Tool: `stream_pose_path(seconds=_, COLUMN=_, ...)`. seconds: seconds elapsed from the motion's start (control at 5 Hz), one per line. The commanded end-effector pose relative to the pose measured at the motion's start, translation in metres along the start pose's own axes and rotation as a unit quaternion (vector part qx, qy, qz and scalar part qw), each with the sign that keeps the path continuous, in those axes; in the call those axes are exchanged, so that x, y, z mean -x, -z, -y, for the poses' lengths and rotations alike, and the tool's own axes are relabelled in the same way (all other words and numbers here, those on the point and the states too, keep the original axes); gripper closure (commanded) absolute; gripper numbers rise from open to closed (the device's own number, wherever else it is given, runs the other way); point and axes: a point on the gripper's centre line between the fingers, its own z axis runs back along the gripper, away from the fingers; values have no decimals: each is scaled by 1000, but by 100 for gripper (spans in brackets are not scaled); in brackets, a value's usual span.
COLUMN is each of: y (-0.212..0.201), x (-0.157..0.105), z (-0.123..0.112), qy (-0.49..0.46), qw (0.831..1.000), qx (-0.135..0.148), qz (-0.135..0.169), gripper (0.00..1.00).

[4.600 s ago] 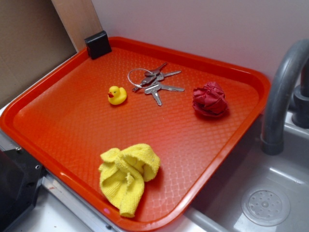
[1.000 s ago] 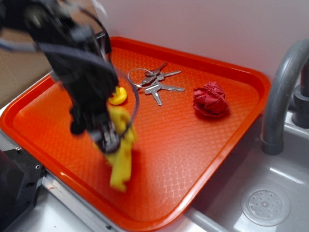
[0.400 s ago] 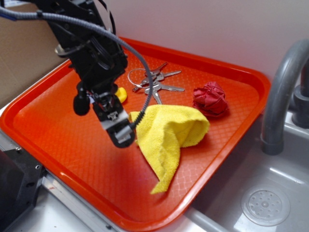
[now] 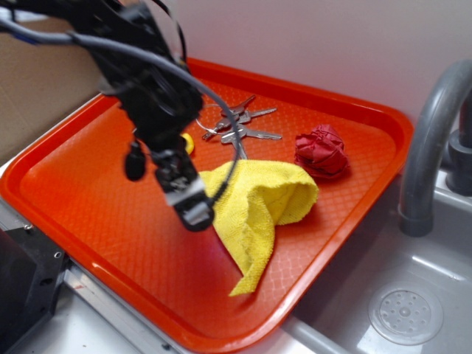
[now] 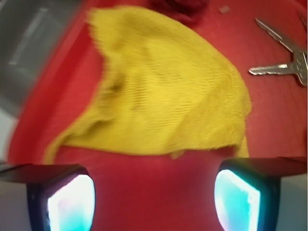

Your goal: Grab the yellow cloth.

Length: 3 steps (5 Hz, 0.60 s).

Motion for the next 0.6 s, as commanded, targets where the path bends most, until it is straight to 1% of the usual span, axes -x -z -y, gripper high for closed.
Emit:
stream_pose_path(seconds=0.0, y=19, x=-57, z=-6, qy=21, qw=991, qx=76, qz=109, gripper=0)
stream_pose_path(seconds=0.2, y=22, x=-67, z=20, qy=70, qw=983, qx=130, qz=112, gripper=0)
stream_pose_path(seconds=0.4, y=10, x=-72, z=38, qy=116, qw=976, qx=138, qz=121, gripper=0)
